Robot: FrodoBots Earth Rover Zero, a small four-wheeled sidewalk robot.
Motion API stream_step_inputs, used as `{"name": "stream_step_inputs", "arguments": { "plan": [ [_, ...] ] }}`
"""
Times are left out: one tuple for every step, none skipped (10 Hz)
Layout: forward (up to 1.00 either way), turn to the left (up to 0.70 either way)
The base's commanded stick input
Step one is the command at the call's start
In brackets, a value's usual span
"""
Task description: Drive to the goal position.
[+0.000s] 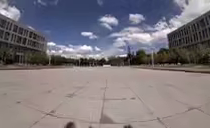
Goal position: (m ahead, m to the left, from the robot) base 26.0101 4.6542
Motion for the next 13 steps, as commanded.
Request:
{"name": "stream_step_inputs", "arguments": {
  "plan": [
    [0.7, 0.0],
    [0.7, 0.0],
    [0.7, 0.0],
    [0.7, 0.0],
    [0.7, 0.0],
    [0.7, 0.0],
    [0.7, 0.0],
    [0.7, 0.0],
    [0.7, 0.0],
    [0.7, 0.0],
    [0.7, 0.0],
    [0.7, 0.0],
    [0.7, 0.0]
  ]
}}
